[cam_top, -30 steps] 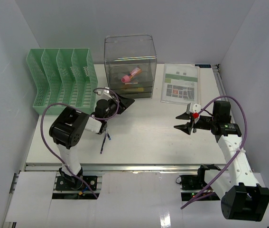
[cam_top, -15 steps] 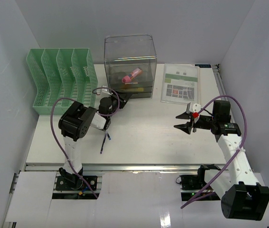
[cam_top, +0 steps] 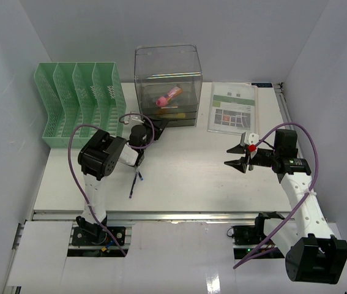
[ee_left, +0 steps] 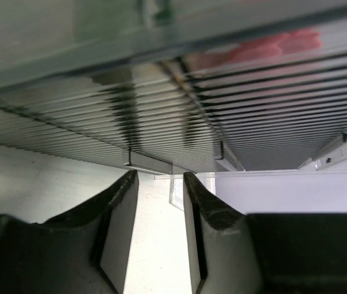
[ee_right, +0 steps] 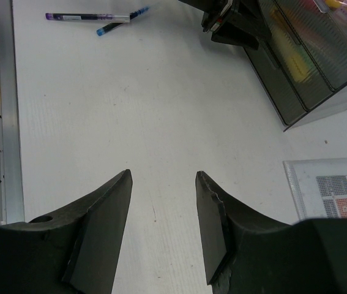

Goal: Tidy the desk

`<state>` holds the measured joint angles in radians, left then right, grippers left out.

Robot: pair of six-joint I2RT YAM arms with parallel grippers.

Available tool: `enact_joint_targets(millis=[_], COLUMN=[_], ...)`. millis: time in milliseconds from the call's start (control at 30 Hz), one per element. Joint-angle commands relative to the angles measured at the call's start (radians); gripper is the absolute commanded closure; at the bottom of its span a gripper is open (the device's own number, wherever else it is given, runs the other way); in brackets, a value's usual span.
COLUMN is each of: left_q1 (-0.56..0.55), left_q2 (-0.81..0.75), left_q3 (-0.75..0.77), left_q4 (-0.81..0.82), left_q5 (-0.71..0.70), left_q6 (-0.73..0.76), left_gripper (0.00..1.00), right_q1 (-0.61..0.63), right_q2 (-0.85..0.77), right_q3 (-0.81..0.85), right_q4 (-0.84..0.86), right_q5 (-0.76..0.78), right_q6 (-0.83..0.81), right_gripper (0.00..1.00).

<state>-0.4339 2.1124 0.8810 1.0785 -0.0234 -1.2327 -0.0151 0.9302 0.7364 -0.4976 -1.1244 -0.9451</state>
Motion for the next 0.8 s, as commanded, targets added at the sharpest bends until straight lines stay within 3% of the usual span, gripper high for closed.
enact_joint_targets(millis=[0,300,600,767], left_q1=[-0.005,-0.003,-0.003,-0.002], left_q2=[-0.029,0.005,0.035,0.034], left_q3=[0.015,0.095,0.104,0.091], left_q4=[-0.061,-0.134,-0.113,-0.083], left_q5=[-0.029,-0.054,-0.062,-0.056], left_q6=[-0.011,-0.018,-0.042,-0.041], left_gripper=[0.53,0.56,0.73,0.9], right_q1=[-0.003,-0.003,-0.003,-0.003], right_q2=[-0.001,0.001,0.002,0.002], right_q3=[0.0,0.0,0.0,0.0], right_q4=[0.016,0.016,0.015,0.014], right_q5=[-0.005,-0.005,-0.003,0.001], right_q6=[0.011,0.011,0.011,0.011], right_gripper=[0.47,0.47,0.48,0.48])
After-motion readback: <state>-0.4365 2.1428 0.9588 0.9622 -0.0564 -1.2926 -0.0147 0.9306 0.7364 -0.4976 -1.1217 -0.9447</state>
